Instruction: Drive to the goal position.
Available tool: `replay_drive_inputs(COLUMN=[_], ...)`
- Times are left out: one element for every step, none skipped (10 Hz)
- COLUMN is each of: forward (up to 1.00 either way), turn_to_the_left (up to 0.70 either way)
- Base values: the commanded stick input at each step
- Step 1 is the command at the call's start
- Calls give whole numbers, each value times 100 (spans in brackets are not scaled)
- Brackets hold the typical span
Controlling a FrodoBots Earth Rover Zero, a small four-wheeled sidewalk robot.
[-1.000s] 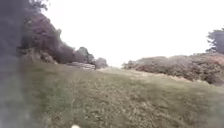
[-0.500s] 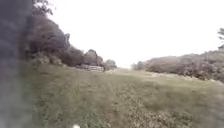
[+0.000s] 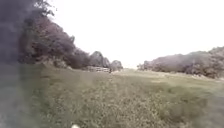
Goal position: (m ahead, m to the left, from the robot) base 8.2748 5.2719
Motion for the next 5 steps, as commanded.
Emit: replay_drive_inputs(forward=[70, 70, 70, 70, 70], turn_to_the_left=[0, 0, 0, 0, 0])
